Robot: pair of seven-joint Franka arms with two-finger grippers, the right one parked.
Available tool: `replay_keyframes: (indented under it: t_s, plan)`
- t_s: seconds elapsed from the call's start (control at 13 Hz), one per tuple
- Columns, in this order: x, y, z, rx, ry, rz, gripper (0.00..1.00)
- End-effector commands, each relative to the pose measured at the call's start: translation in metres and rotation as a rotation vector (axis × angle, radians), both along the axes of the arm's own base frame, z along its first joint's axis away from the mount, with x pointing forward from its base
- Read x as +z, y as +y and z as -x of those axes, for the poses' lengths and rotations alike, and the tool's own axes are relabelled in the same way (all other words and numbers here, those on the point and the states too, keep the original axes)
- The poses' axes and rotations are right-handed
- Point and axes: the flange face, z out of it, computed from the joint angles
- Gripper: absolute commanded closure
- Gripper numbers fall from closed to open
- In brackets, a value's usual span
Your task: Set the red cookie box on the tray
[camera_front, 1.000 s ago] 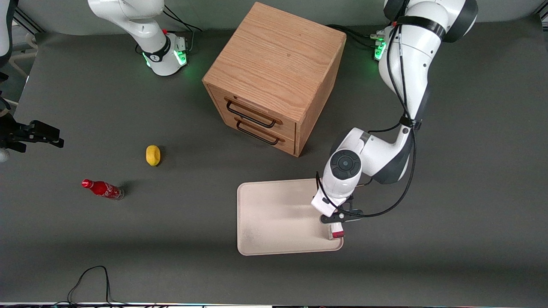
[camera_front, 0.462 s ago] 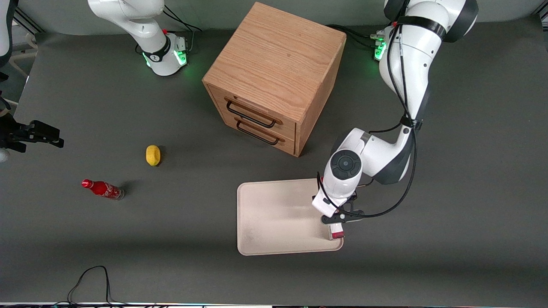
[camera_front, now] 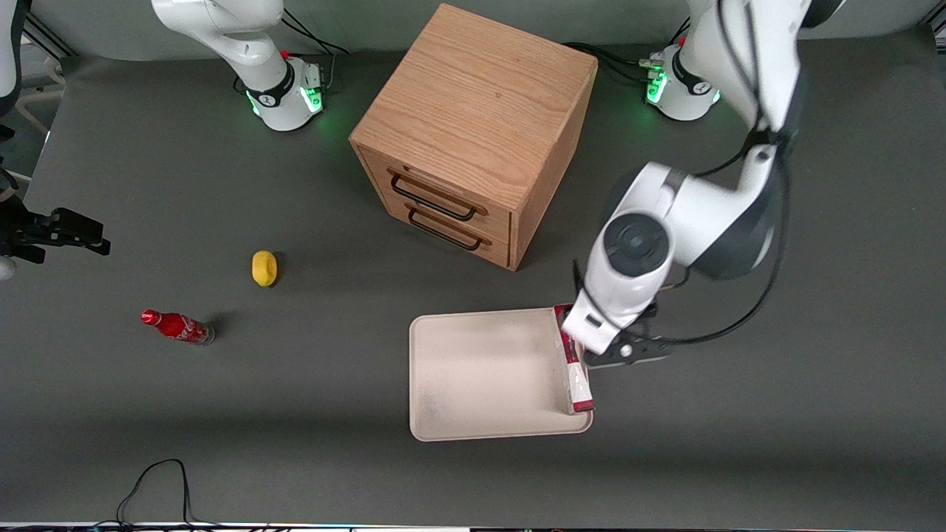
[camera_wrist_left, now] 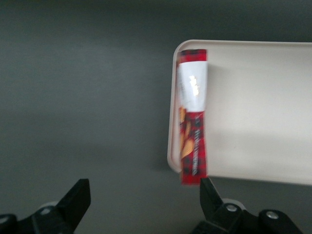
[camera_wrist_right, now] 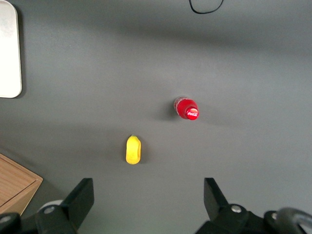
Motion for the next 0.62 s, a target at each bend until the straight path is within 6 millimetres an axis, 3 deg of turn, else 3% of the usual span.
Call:
replay_keyframes:
  t_s: [0.0, 0.15, 0.31, 0.54]
  plan:
    - [0.071, 0.074, 0.022, -0.038, 0.065, -0.005, 0.00]
    - [0.108, 0.146, 0.033, -0.097, 0.090, 0.016, 0.00]
    - [0.127, 0.210, 0.045, -0.116, 0.084, 0.050, 0.00]
    - [0.130, 0.244, 0.048, -0.136, 0.080, 0.055, 0.00]
